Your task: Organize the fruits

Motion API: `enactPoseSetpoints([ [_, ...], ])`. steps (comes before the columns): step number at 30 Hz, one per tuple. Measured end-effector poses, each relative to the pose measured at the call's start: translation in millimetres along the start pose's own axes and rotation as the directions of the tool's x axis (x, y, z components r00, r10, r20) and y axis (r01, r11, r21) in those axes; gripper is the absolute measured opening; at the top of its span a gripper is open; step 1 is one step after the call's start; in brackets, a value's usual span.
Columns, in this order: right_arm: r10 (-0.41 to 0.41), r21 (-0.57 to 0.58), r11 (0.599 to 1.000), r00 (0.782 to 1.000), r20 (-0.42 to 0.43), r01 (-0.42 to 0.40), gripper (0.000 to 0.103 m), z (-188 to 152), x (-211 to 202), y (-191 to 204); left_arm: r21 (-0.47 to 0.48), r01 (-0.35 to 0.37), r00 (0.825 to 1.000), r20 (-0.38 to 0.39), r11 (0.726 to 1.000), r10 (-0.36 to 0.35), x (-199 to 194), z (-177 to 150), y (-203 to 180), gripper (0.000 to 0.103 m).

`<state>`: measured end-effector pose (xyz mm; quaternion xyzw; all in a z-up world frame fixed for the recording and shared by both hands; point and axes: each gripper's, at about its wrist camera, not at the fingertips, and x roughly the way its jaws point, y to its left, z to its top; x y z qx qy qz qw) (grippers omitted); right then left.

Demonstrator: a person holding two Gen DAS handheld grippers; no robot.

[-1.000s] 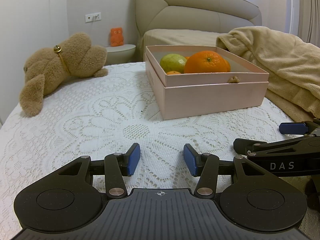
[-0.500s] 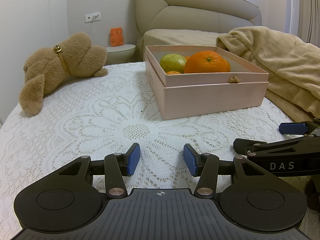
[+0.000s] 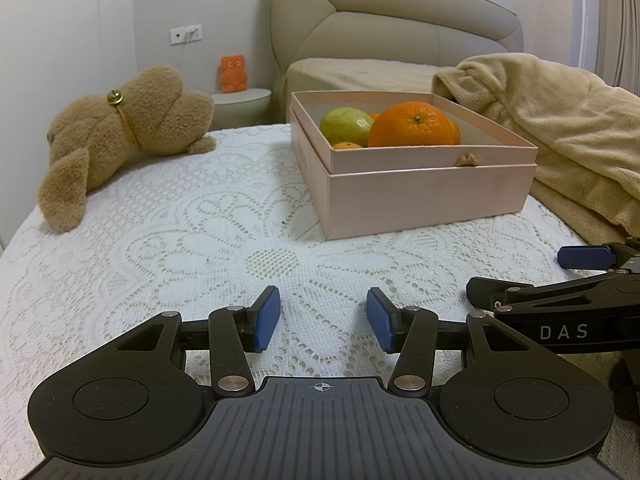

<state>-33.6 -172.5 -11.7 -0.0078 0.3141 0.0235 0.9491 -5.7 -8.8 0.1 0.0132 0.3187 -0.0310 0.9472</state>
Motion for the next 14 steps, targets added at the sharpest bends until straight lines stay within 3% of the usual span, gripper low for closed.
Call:
enactPoseSetpoints([
  [14, 0.000, 0.000, 1.000, 1.000, 0.000, 0.000, 0.103, -0.1, 0.3, 0.3, -0.004, 0.011, 1.000, 0.002, 1.000, -0.011, -0.8, -0.2, -0.3, 0.053],
])
